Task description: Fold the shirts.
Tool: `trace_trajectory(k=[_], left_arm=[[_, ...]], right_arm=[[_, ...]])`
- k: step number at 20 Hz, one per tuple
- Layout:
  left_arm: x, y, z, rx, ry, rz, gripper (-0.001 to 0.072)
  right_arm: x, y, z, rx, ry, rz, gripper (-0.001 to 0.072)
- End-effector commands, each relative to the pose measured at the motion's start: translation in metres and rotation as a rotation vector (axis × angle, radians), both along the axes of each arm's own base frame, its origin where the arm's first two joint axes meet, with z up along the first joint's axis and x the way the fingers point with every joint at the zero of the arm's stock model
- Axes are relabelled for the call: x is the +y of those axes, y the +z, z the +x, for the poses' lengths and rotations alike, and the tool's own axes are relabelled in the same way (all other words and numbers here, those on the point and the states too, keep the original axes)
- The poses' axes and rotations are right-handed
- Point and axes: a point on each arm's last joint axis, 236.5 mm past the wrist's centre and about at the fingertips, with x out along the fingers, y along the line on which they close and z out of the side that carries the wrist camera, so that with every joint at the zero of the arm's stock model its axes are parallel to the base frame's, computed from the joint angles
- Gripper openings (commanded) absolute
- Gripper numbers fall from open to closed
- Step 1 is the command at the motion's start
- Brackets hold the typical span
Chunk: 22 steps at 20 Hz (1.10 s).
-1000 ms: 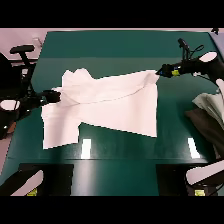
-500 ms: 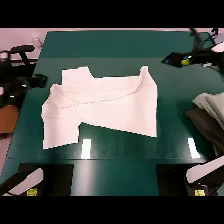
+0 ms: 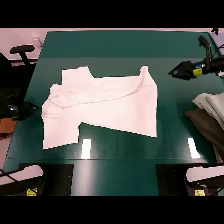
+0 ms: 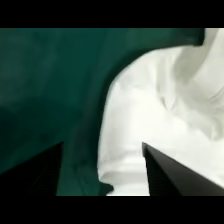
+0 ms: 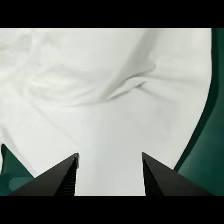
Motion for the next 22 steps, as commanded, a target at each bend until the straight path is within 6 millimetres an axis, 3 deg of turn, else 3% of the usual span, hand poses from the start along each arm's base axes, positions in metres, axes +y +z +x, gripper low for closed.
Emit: trace_trajectory(k=[1,4,6,10,13,18,20,21,22], left_arm=[[-0.021,-0.027,-0.019,0.113,-0.016,-0.164,0.0525],[-0.033,-0.021,-0.021,0.119,-0.041,-0.208,0.0526],[-0.038,-0.020,-0.025,0.139,-0.042,-0.233,0.0600],[-0.040,-0.023,-0.035,0.176,-0.073,-0.232,0.0600],[-0.043,-0.019,-0.026,0.147,-0.057,-0.248,0.0594],[-0.096,-0.025,-0.019,0.159,-0.272,-0.175,0.0571],[-0.103,-0.027,-0.017,0.165,-0.281,-0.164,0.0569],[-0.100,-0.028,-0.019,0.173,-0.284,-0.159,0.0457],[-0.098,-0.031,-0.026,0.196,-0.308,-0.140,0.0264]], right_arm=[[0.005,-0.021,-0.026,0.030,-0.025,0.005,0.0468],[0.001,-0.026,-0.039,0.017,-0.065,-0.006,0.0468],[-0.001,-0.024,-0.044,0.005,-0.086,-0.014,0.0468],[-0.003,-0.014,-0.043,-0.045,-0.110,-0.033,0.0467],[-0.003,-0.008,-0.043,-0.064,-0.115,-0.038,0.0462],[-0.001,-0.008,-0.043,-0.055,-0.114,-0.033,0.0458],[-0.001,-0.008,-0.043,-0.055,-0.113,-0.034,0.0458],[-0.001,-0.009,-0.044,-0.052,-0.110,-0.032,0.0458],[-0.001,-0.009,-0.046,-0.047,-0.106,-0.029,0.0457]])
